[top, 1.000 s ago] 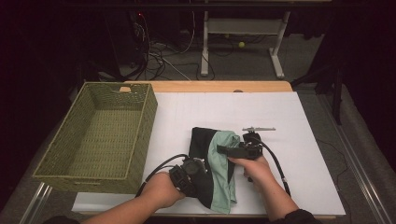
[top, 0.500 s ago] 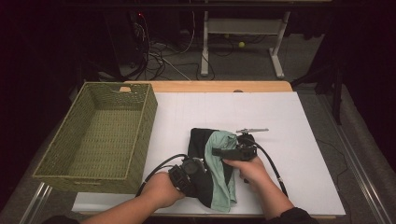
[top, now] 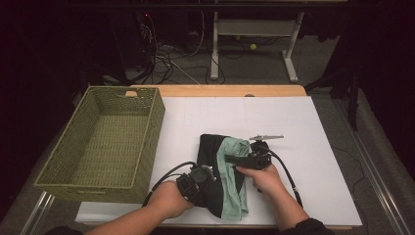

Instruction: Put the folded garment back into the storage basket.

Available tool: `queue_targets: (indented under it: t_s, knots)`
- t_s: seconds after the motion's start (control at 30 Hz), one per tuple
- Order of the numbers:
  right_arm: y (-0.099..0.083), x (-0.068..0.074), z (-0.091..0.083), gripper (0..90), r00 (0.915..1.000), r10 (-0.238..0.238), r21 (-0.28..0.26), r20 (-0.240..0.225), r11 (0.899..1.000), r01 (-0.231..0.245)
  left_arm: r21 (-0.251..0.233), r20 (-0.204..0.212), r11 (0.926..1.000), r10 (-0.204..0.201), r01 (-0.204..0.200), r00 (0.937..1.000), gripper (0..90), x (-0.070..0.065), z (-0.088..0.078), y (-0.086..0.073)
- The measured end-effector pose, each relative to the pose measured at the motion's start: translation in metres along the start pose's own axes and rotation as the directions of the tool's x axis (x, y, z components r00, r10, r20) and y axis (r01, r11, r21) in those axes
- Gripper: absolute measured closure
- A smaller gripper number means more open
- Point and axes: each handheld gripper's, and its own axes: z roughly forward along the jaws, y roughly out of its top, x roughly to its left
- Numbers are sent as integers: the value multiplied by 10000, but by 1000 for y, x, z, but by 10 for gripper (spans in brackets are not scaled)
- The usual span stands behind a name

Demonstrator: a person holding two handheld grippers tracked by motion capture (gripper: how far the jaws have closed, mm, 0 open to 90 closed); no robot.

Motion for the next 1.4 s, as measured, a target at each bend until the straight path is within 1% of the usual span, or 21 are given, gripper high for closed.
queue_targets:
  t_s: [0.07,0.13,0.17,0.2,0.23,0.27,0.3,0.4,0.47,0.53,0.57,0.63,0.73,0.8,0.83,0.9,1.03,1.1,1.27,1.37,1.4]
  knots:
    - [-2,-1,-2,558,10000,21,-109,-34,9999,-21,29,-58,10000,-4,4,10000,748,-1,0,0]
    - [-2,1,-5,584,9999,-110,-232,14,9997,110,44,-104,10000,27,-27,9999,748,-2,0,0]
    - [-2,1,-6,593,9998,-201,-311,46,9993,202,42,-92,10000,32,-32,10000,749,-2,0,0]
    - [-2,2,-7,600,9998,-182,-313,50,9993,184,14,-46,10000,0,0,10000,750,-1,0,0]
    - [-1,1,-9,612,9997,-208,-490,111,9986,213,6,-15,10000,-18,18,10000,751,0,0,0]
    - [-1,1,-10,617,9997,-182,-526,129,9984,189,-15,19,10000,-82,82,10000,751,0,0,-1]
    - [-1,2,-12,623,9991,-329,-584,264,9977,344,-30,2,9999,-101,101,9999,751,0,0,-1]
    - [-2,5,-15,635,9984,-389,-657,401,9970,415,-90,-11,9997,-216,216,9998,752,-1,0,-2]
    - [-2,7,-16,639,9979,-397,-797,519,9959,437,-113,-53,9997,-206,205,9998,753,-1,-1,-3]
    - [-3,8,-18,643,9967,-534,-933,616,9939,590,-216,-65,9992,-348,347,9994,756,-1,-2,-4]
    - [-4,8,-19,644,9968,-530,-1031,592,9929,590,-224,-71,9992,-323,322,9995,757,-2,-2,-4]
    - [-4,8,-20,644,9968,-521,-1185,600,9912,589,-307,85,9987,-395,398,9992,757,-2,-6,-4]
    - [-4,9,-19,644,9959,-610,-1226,672,9901,689,-379,177,9978,-532,538,9984,758,-3,-12,-4]
    - [-4,10,-21,643,9955,-702,-1297,638,9885,780,-301,89,9986,-434,437,9990,758,-4,-17,-2]
    - [-3,10,-22,643,9949,-767,-1404,660,9864,854,-324,70,9986,-420,422,9991,758,-5,-19,-1]
    - [-2,12,-25,643,9946,-772,-1443,697,9857,867,-364,81,9983,-458,460,9989,758,-6,-23,1]
    - [0,15,-31,643,9930,-886,-1592,777,9822,1001,-224,57,9987,-452,453,9990,758,-9,-33,6]
    - [1,17,-35,642,9918,-947,-1710,853,9793,1082,-147,1,9993,-347,347,9994,759,-10,-37,9]
    - [5,19,-42,641,9879,-1124,-1787,1073,9752,1304,88,148,9996,-256,255,9996,759,-7,-41,17]
    - [7,19,-44,641,9865,-1194,-1864,1123,9726,1390,205,120,9997,-128,126,9998,760,-7,-44,21]
    - [8,19,-44,641,9871,-1152,-1858,1112,9733,1345,233,98,9997,-102,100,9999,760,-7,-45,22]
